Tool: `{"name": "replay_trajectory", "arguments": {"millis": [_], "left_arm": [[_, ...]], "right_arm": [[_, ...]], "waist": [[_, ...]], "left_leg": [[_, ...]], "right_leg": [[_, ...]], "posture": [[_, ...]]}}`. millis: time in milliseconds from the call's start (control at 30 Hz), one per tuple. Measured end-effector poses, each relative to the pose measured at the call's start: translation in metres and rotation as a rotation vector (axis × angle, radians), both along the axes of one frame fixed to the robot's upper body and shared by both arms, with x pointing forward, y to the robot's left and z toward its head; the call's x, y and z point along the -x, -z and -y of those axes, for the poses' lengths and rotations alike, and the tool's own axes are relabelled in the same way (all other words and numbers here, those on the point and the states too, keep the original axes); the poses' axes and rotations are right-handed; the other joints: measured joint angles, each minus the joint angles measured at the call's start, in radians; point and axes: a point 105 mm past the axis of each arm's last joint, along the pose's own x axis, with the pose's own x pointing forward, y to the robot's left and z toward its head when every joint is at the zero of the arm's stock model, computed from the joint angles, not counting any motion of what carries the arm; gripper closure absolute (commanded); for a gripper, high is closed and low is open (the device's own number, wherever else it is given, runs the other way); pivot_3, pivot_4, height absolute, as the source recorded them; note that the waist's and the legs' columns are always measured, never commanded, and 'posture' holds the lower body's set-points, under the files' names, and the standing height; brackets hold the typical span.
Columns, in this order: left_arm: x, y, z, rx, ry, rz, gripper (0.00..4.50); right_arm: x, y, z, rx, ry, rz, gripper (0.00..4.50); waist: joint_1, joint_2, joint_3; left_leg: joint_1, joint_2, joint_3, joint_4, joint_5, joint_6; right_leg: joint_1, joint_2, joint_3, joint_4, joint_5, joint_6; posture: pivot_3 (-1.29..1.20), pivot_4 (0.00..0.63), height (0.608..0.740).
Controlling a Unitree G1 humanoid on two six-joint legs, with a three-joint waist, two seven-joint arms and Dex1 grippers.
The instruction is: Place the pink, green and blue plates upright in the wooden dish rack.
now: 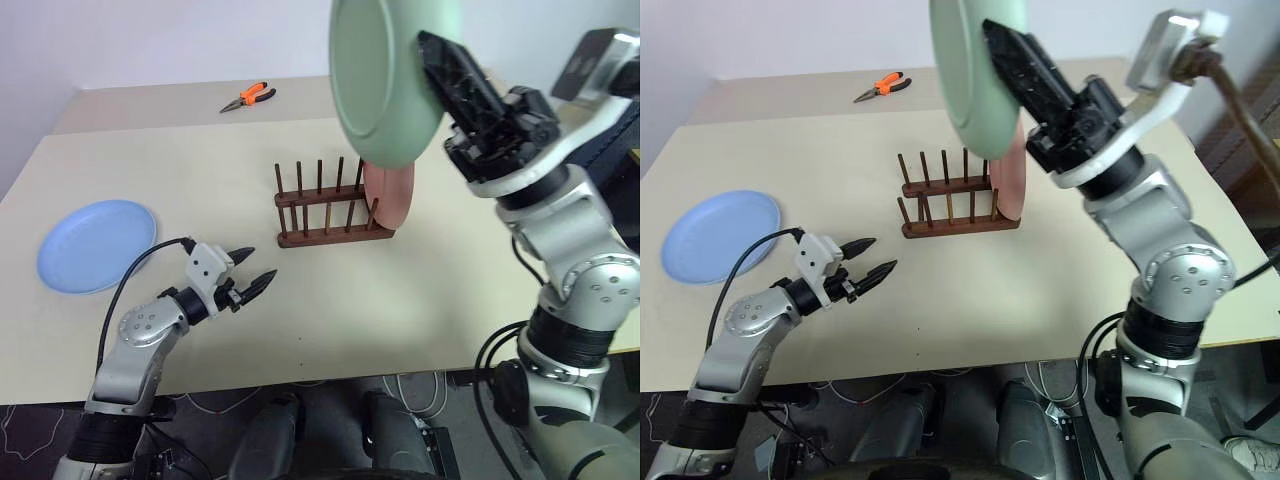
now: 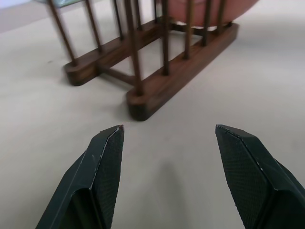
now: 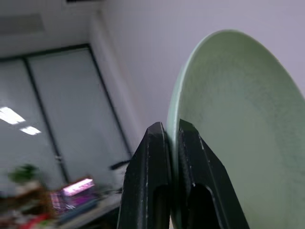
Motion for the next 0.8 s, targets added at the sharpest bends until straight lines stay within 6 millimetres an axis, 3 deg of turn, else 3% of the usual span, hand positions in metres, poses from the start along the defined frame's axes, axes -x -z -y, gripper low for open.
{"name": "replay_trajectory", "arguments": {"millis": [100, 200, 633, 667, 733, 800], "left_arm": [[0.005, -0.007, 0.002, 0.038, 0.006, -0.010, 1.37], [0.008, -0.010, 0.004, 0.057, 0.007, -0.020, 1.37], [0.009, -0.013, 0.009, 0.068, 0.012, -0.034, 1.37], [0.009, -0.013, 0.009, 0.068, 0.013, -0.034, 1.37], [0.009, -0.013, 0.010, 0.068, 0.015, -0.037, 1.37], [0.010, -0.012, 0.010, 0.073, 0.018, -0.050, 0.81]], "right_arm": [[-0.026, 0.028, -0.021, 0.010, 0.016, -0.170, 4.46], [-0.041, 0.048, -0.027, 0.044, 0.060, -0.254, 4.46], [-0.066, 0.070, -0.026, 0.103, 0.189, -0.334, 4.46], [-0.067, 0.071, -0.026, 0.111, 0.193, -0.336, 3.80], [-0.070, 0.071, -0.026, 0.136, 0.213, -0.330, 3.08], [-0.073, 0.066, -0.024, 0.183, 0.256, -0.291, 1.97]], "waist": [[-0.005, 0.000, 0.000], [-0.003, 0.001, 0.000], [-0.023, 0.001, 0.000], [-0.023, 0.001, 0.000], [-0.023, 0.001, 0.000], [-0.022, 0.001, 0.000]], "left_leg": [[0.000, 0.000, 0.000, 0.000, 0.000, 0.000], [0.000, 0.000, 0.000, 0.000, 0.000, 0.000], [0.000, 0.002, 0.000, 0.000, 0.000, -0.001], [0.000, 0.002, 0.000, 0.000, 0.000, -0.001], [0.000, 0.002, 0.000, 0.000, 0.000, -0.001], [0.000, 0.002, 0.000, 0.000, 0.000, -0.001]], "right_leg": [[-0.001, 0.000, 0.000, 0.001, 0.001, 0.000], [-0.001, 0.001, 0.000, 0.001, 0.001, 0.000], [-0.001, 0.004, 0.000, 0.002, 0.002, -0.001], [-0.001, 0.004, 0.000, 0.002, 0.002, -0.001], [-0.001, 0.004, 0.000, 0.002, 0.002, -0.001], [-0.001, 0.004, 0.000, 0.002, 0.002, -0.001]], "posture": [[0.00, 0.150, 0.739], [0.00, 0.150, 0.739], [0.00, 0.150, 0.739], [0.00, 0.150, 0.739], [0.00, 0.150, 0.739], [0.00, 0.150, 0.739]]}}
